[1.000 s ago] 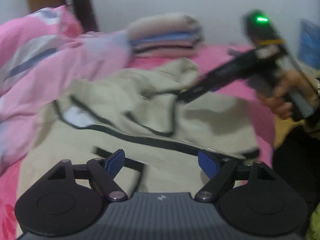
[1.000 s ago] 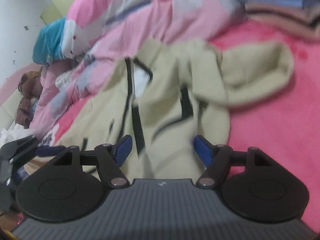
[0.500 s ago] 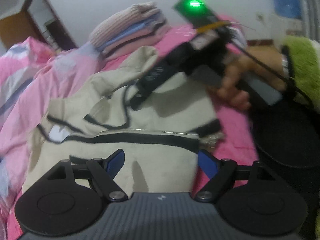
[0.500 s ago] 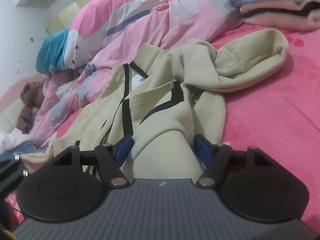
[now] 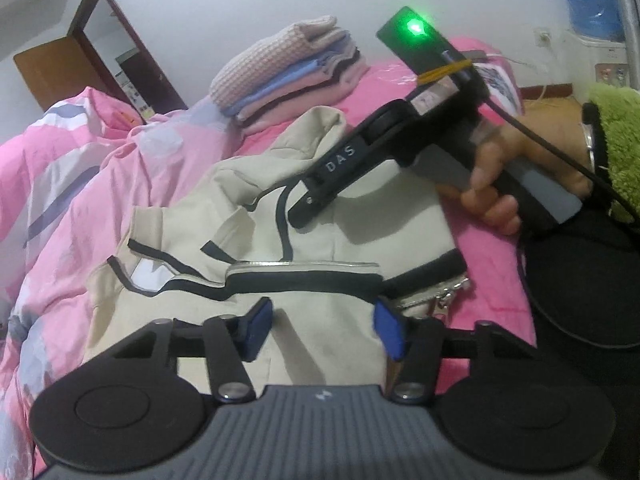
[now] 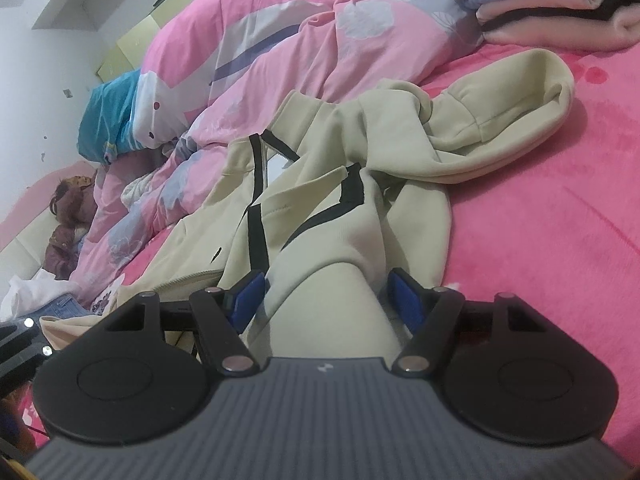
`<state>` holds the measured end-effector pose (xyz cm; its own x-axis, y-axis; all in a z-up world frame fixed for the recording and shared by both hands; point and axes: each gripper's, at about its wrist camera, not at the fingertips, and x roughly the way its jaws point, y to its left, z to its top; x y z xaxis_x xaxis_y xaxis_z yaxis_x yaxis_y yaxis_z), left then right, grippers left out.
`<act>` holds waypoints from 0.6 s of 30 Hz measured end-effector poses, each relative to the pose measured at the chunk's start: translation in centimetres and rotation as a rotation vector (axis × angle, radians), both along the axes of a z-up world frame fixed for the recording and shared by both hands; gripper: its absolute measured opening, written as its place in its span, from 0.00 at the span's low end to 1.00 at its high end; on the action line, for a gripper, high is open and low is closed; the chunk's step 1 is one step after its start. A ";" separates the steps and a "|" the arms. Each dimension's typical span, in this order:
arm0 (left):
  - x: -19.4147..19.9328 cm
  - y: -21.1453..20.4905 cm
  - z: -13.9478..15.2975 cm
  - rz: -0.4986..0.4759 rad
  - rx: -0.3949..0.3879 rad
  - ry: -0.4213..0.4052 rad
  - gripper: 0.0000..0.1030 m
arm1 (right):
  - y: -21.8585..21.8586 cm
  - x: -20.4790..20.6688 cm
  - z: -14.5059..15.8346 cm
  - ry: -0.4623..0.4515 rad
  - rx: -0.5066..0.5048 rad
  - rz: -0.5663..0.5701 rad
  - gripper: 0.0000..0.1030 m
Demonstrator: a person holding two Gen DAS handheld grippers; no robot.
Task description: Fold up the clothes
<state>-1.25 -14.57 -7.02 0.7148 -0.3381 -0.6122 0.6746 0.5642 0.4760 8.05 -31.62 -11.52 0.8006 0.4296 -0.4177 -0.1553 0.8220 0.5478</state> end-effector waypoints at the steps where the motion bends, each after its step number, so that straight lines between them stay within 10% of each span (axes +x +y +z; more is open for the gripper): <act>1: 0.3 0.0 -0.1 0.014 0.003 0.005 0.41 | 0.0 0.0 0.0 0.000 0.002 0.000 0.66; 8: 2.7 1.3 -0.4 0.152 -0.011 0.047 0.04 | -0.3 0.0 -0.1 -0.001 0.019 0.000 0.66; 18: 5.4 10.7 2.5 0.561 -0.066 -0.084 0.03 | -0.3 0.1 -0.2 -0.001 0.023 0.001 0.66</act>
<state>4.16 -3.89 -4.50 0.8411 0.0715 -0.5362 0.2249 0.8552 0.4670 8.11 -31.92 -11.71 0.8010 0.4396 -0.4064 -0.1566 0.8091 0.5665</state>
